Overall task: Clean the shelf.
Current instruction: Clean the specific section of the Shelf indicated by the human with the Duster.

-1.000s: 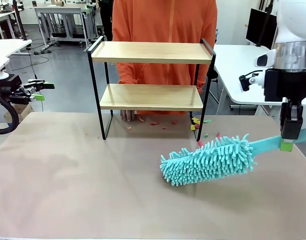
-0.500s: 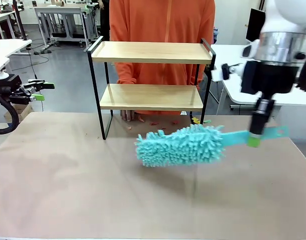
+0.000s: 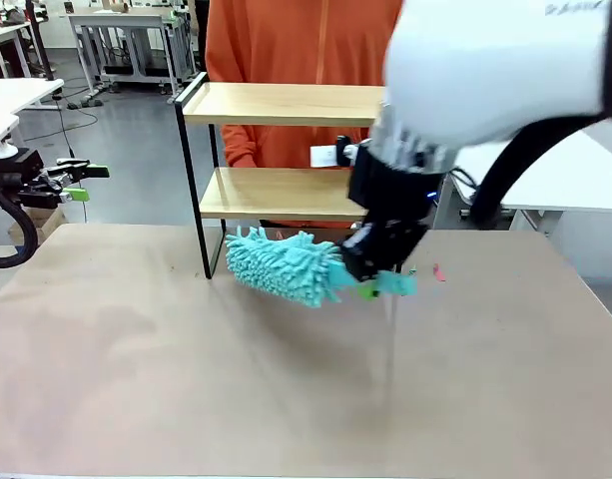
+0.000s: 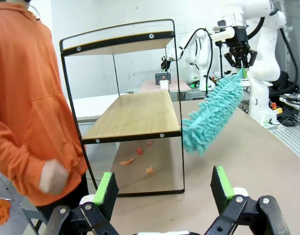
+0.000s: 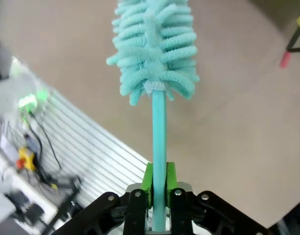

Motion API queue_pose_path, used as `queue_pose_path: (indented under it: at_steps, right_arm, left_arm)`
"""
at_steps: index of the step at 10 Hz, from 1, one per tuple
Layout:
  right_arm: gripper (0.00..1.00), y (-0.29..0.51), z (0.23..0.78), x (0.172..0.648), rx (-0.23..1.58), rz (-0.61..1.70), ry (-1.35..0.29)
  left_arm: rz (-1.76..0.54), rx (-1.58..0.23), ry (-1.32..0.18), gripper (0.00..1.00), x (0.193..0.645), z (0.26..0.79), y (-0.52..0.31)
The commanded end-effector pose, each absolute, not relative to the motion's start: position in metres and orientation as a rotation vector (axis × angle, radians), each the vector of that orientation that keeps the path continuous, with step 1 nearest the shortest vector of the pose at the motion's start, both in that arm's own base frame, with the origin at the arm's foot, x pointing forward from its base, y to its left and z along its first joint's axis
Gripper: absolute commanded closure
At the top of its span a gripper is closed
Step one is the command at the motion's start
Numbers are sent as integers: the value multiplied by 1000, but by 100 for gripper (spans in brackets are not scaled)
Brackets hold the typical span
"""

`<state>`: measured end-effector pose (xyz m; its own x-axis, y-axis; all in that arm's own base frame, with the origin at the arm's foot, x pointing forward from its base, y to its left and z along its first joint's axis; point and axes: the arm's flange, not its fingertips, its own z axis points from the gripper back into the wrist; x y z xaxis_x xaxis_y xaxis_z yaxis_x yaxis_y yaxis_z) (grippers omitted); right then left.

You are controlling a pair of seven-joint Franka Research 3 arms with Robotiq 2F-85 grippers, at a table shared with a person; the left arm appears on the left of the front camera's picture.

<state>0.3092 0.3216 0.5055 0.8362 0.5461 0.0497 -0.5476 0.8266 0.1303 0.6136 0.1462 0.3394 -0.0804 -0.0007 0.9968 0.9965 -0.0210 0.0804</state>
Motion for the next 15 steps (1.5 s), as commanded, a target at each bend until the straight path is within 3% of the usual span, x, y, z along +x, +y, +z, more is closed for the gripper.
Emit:
queue_pose_path:
  at_steps: [1,3,4,8,9,15]
  right_arm:
    - [87,353,496,317,144,484,-85]
    - [87,358,482,320,125,562,26]
    - [87,352,489,312,160,494,-59]
    - [87,356,484,316,159,498,-40]
    - [87,388,470,320,-5,353,-133]
    - [87,478,418,343,113,211,-287]
  left_arm:
    - [-1292,-1181,-1252,0,613,342,146]
    - [-1292,-1181,-1252,0,613,342,146]
    - [-1292,-1181,-1252,0,613,342,146]
    - [-1292,-1181,-1252,0,613,342,146]
    - [-1292,-1181,-1252,0,613,342,146]
    - [-1292,-1181,-1252,0,613,342,146]
